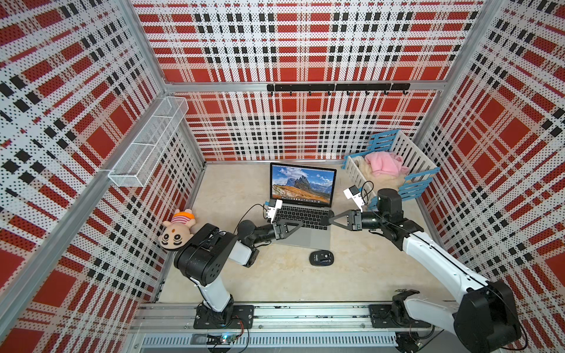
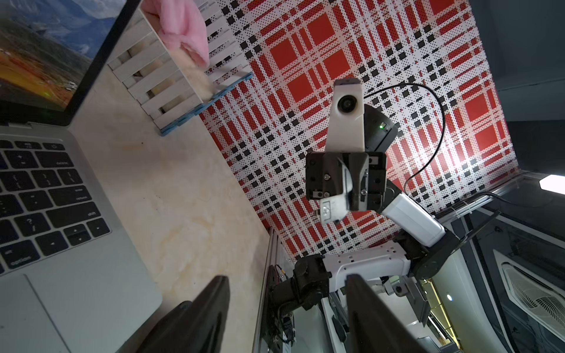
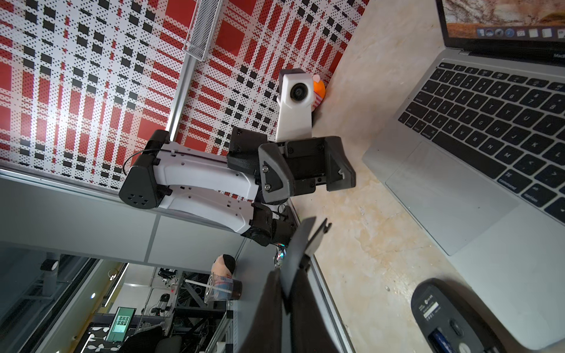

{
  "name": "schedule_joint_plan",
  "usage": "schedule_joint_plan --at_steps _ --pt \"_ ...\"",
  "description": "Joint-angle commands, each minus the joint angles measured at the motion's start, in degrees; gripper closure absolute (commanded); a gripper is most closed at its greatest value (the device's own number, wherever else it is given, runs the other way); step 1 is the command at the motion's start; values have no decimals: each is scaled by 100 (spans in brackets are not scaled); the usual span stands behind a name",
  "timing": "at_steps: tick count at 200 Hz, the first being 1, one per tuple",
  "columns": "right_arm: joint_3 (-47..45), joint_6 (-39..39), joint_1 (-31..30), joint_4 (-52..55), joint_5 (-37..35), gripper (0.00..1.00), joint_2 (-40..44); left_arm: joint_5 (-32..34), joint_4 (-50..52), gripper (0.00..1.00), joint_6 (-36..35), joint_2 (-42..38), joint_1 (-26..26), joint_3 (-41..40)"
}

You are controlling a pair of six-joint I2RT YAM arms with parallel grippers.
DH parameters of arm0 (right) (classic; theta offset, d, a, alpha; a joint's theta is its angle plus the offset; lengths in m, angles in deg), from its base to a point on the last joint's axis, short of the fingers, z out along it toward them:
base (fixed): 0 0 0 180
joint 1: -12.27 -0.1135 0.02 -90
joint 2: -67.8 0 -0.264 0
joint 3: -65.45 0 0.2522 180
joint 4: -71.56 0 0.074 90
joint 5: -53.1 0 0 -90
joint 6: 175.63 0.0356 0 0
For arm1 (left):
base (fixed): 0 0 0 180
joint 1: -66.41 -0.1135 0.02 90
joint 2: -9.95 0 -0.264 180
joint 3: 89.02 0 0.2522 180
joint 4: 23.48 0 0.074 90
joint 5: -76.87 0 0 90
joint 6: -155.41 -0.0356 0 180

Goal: Remove the wireless mouse receiver from the laptop
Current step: Adjust the lid, then close the lid on the mouse.

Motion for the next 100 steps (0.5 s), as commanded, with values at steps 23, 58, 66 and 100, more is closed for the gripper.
schedule_joint_plan --at_steps 23,58,66,100 --pt "-179 -261 -1 506 -25 100 359 254 -716 36 -1220 191 314 -232" --pt "-284 -564 84 1087 -418 100 360 895 1146 36 -3011 -251 770 -436" --pt "-364 -481 124 999 -408 100 333 1096 1505 36 -3443 -390 898 -495" --pt "-453 -443 202 997 -501 100 283 1922 2552 29 -5336 -1009 1474 -766"
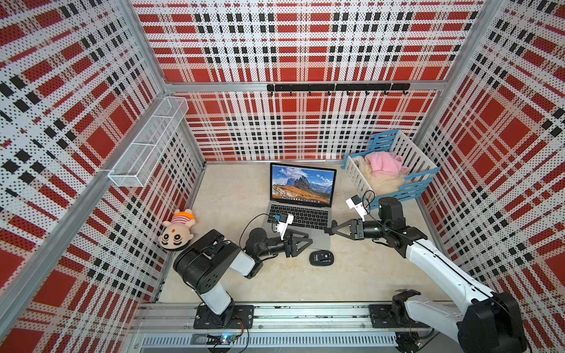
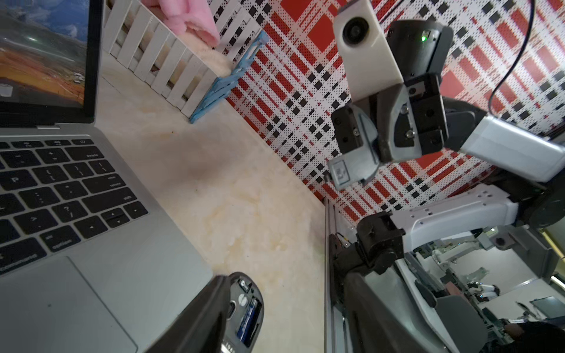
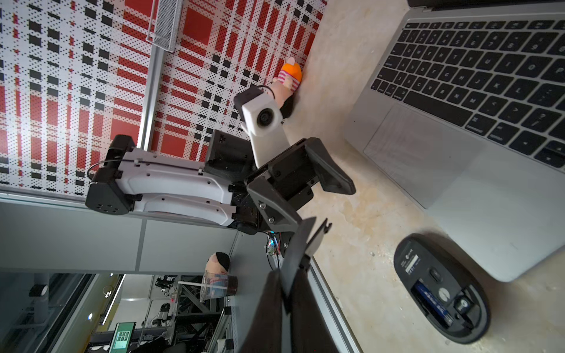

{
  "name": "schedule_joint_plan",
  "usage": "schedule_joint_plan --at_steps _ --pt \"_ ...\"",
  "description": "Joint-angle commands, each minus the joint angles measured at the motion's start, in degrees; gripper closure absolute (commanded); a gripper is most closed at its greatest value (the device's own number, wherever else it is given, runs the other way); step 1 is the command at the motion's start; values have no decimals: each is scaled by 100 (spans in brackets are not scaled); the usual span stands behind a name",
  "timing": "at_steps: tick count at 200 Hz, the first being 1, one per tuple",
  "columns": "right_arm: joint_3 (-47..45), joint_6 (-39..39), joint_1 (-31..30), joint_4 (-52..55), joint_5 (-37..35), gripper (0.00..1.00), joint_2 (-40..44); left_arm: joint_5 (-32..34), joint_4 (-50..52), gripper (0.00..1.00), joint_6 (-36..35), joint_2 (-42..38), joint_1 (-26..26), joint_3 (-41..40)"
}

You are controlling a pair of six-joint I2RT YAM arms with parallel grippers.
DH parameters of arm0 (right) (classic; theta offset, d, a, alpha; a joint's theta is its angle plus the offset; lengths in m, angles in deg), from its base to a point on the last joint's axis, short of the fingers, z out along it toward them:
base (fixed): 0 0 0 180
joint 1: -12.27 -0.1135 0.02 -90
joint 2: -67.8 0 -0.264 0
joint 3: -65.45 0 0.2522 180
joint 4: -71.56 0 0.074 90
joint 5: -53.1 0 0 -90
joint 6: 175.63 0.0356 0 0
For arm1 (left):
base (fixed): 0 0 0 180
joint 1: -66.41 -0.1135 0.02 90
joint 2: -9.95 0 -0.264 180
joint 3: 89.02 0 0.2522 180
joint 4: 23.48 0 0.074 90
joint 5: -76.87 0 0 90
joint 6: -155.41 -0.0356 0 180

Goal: Remove the wireless mouse receiver from the laptop
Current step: Close the lid on the mouse.

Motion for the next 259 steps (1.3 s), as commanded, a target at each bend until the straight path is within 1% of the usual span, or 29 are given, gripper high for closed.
schedule_joint_plan --at_steps 1,12,26,34,44,48,74,87,100,142,158,187,210,232,259 --pt "-36 -93 60 117 -147 100 -22 813 1020 28 -1969 -418 364 -214" --pt "-31 -106 61 136 -159 100 -36 1196 1583 17 -2563 -601 617 -181" --pt "-1 -167 61 223 -169 100 -74 1453 2306 11 -3207 -636 867 -3" --pt "2 -166 61 223 -157 100 -86 1486 2560 8 -3486 -577 956 79" --pt "17 -160 56 210 -140 100 -107 1438 2626 5 -3741 -483 1020 124" --pt "24 -147 60 199 -130 100 -114 1409 2630 0 -3896 -451 1048 128" --pt "-3 -107 57 127 -77 100 -125 1506 2631 1 -4709 -245 1194 137" --pt "-5 -91 54 104 -54 100 -119 1647 2626 1 -4913 -141 1218 191" --pt "-10 -57 58 66 -31 100 -117 1615 2624 1 -5139 -39 1208 234" --pt "-9 -26 59 39 -19 100 -150 1507 2625 1 -5501 570 1218 442" --pt "-10 -18 57 39 -23 100 -174 1377 2622 1 -5579 776 1225 544" --pt "-76 -20 54 39 -59 100 -252 1365 2626 1 -5691 1099 1218 722" --pt "-148 -66 55 153 -132 100 -324 1279 2560 1 -5722 1232 1133 822" --pt "-251 -126 55 346 -252 100 -435 1047 2478 0 -5744 1285 991 849" --pt "-581 46 56 223 -302 100 -478 806 2479 5 -5850 1399 911 880"
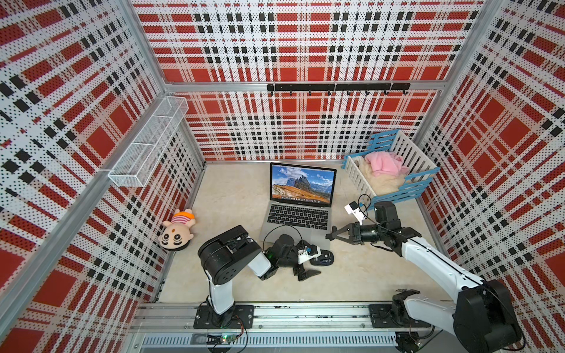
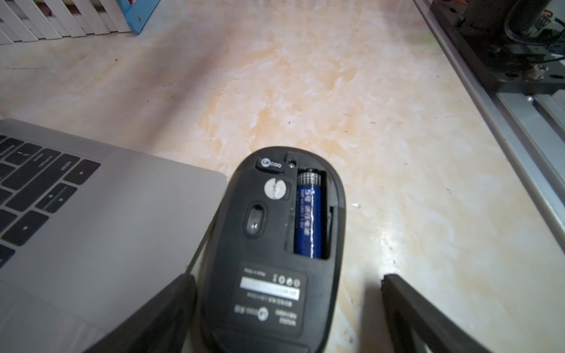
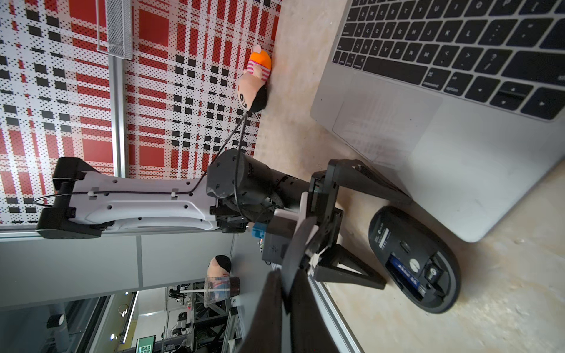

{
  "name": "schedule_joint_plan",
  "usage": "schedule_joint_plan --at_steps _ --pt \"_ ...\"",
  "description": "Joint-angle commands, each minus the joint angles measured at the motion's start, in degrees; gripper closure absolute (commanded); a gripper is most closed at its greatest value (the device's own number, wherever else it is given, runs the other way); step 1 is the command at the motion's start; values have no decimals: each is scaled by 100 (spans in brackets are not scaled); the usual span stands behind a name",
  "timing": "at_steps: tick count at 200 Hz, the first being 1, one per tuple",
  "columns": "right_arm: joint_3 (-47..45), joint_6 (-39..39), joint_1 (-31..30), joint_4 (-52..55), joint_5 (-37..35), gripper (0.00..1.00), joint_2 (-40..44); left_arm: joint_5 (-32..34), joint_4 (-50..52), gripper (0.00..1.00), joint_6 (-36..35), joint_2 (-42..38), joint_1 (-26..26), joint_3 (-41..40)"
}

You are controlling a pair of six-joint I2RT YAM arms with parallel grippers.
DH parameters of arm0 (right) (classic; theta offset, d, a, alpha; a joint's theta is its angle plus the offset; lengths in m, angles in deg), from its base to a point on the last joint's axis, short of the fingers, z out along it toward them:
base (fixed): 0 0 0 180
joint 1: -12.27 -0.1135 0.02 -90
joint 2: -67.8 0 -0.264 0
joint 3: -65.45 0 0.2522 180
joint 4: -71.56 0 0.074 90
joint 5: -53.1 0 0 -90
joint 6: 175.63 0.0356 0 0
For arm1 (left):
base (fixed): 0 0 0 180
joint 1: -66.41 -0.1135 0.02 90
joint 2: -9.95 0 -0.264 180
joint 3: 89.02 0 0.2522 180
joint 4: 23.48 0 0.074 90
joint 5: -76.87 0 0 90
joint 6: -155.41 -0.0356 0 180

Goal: Remove the wireless mouse receiver from the laptop
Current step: Close the lid on the mouse.

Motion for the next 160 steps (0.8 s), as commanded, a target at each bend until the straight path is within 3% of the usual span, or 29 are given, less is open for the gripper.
schedule_joint_plan --at_steps 1,64,100,160 --pt "-264 45 22 61 -133 100 -48 -245 -75 6 -196 190 -101 104" --pt "-600 175 13 -96 -218 100 -9 -348 -908 13 -16 714 -85 109" --pt "-619 111 12 11 -236 100 -44 -258 -2019 19 344 1002 -143 -178" --pt "-514 -98 -70 250 -333 100 -260 -460 -2229 45 479 1211 -155 -138"
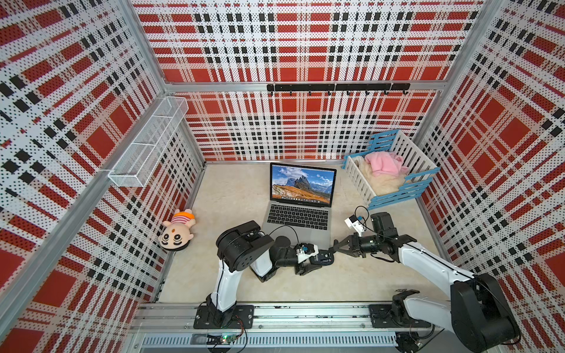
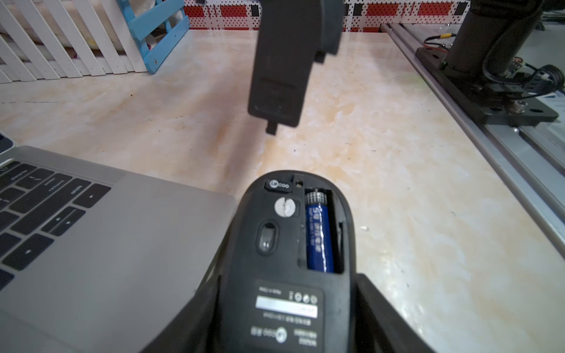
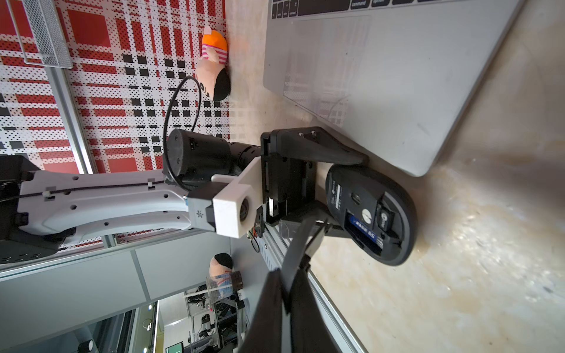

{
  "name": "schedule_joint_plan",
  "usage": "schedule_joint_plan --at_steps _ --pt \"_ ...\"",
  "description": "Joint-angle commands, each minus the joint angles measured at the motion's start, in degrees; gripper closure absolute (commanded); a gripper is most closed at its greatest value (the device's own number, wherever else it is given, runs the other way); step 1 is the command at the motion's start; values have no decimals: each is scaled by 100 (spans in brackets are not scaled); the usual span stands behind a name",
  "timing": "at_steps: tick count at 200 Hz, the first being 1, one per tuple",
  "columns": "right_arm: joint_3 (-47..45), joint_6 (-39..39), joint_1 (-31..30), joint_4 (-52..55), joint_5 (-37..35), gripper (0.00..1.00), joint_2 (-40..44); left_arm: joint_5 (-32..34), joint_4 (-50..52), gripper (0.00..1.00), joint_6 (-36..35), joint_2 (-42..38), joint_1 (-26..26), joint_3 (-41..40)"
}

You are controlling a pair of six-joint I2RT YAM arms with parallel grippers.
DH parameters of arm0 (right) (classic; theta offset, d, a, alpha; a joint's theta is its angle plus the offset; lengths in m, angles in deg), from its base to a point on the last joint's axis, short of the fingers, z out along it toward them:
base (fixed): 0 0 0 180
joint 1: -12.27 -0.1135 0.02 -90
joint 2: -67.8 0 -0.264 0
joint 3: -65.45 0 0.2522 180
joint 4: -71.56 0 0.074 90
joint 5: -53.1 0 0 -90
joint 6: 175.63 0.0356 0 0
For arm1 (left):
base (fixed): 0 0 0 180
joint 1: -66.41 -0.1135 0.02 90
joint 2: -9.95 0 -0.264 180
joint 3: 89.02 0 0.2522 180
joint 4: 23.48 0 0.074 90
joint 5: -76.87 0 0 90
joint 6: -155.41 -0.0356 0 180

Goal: Remove the wireless mouse receiver from the laptop
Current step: Close the lid on the mouse.

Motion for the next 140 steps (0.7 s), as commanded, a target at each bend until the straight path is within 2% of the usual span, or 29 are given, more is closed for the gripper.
schedule_joint_plan --at_steps 1,30,59,93,140 --pt "83 -154 -73 106 -73 100 -102 -42 -102 46 11 131 -26 -51" --pt "15 -92 -301 -168 -21 100 -219 -79 -94 56 80 29 -41 -126" --pt "-157 75 -498 -838 -2 100 -596 -114 -82 59 151 -85 -43 -304" --pt "-194 54 -690 -1226 4 100 -1077 -192 -46 60 267 -69 -34 -398" --pt "-172 -39 -755 -1290 76 100 -1327 -142 2 60 271 -76 -86 -448"
